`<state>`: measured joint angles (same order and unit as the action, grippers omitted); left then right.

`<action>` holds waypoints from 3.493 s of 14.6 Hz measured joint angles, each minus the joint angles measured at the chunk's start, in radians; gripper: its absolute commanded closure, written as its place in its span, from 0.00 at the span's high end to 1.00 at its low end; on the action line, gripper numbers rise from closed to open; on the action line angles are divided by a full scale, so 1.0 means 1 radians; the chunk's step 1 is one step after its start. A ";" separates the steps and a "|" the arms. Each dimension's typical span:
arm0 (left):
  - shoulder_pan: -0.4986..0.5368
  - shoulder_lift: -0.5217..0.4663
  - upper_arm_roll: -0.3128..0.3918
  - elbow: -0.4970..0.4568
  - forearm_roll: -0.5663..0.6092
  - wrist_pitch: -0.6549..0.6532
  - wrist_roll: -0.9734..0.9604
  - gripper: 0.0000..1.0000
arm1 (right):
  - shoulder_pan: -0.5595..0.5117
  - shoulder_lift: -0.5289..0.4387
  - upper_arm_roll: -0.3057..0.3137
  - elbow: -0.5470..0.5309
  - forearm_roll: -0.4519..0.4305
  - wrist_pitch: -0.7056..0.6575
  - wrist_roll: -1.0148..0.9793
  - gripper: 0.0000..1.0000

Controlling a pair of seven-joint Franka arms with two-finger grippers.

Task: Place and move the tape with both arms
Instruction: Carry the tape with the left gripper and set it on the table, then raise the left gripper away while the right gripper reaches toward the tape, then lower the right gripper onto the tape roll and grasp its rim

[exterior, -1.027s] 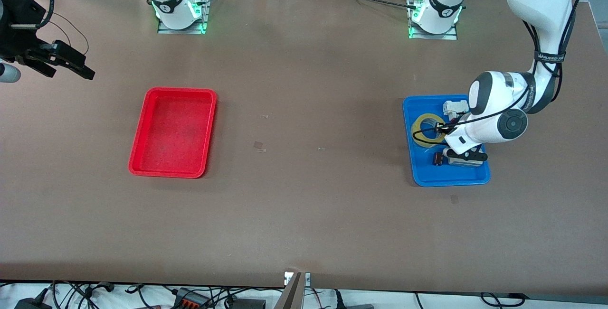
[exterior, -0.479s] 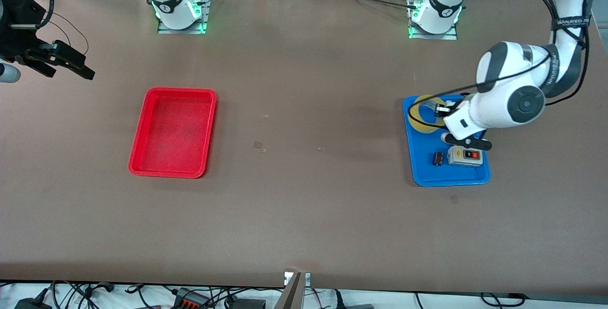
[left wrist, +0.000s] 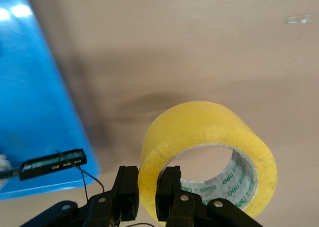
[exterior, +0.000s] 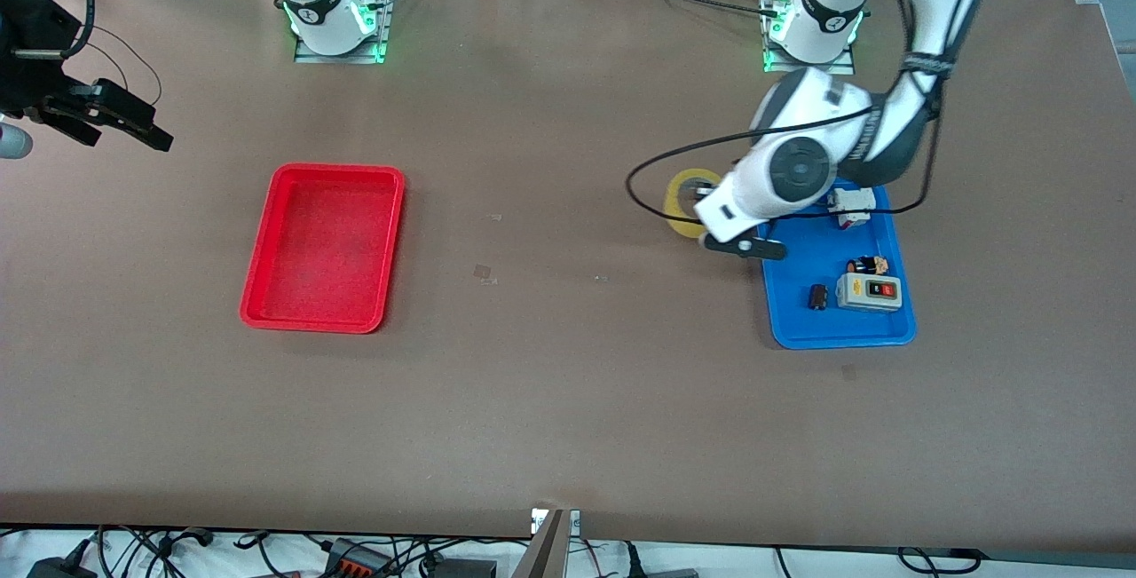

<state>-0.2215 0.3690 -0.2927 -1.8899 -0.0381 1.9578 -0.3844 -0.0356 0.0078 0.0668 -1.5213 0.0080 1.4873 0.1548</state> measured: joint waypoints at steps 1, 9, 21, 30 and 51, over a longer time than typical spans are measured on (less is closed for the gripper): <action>-0.037 0.034 0.000 0.030 0.000 0.006 -0.052 0.20 | -0.004 0.001 -0.002 -0.001 0.000 0.000 0.000 0.99; -0.209 0.311 0.002 0.307 0.001 0.023 -0.273 0.22 | -0.033 0.010 -0.004 -0.005 0.000 0.000 0.000 0.99; -0.235 0.355 0.023 0.409 0.001 0.020 -0.353 1.00 | -0.031 0.009 0.002 -0.006 0.000 0.000 -0.016 0.99; 0.083 0.035 0.030 0.431 0.002 -0.458 -0.070 1.00 | 0.031 0.009 0.014 -0.006 -0.002 0.001 -0.048 0.98; 0.177 -0.211 0.387 0.505 -0.061 -0.596 0.331 1.00 | 0.699 0.543 0.024 -0.025 -0.004 0.617 0.551 0.98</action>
<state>-0.0445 0.1578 0.0943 -1.3852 -0.0988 1.3616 -0.0531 0.6638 0.5506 0.0904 -1.5466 0.0037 2.1046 0.7054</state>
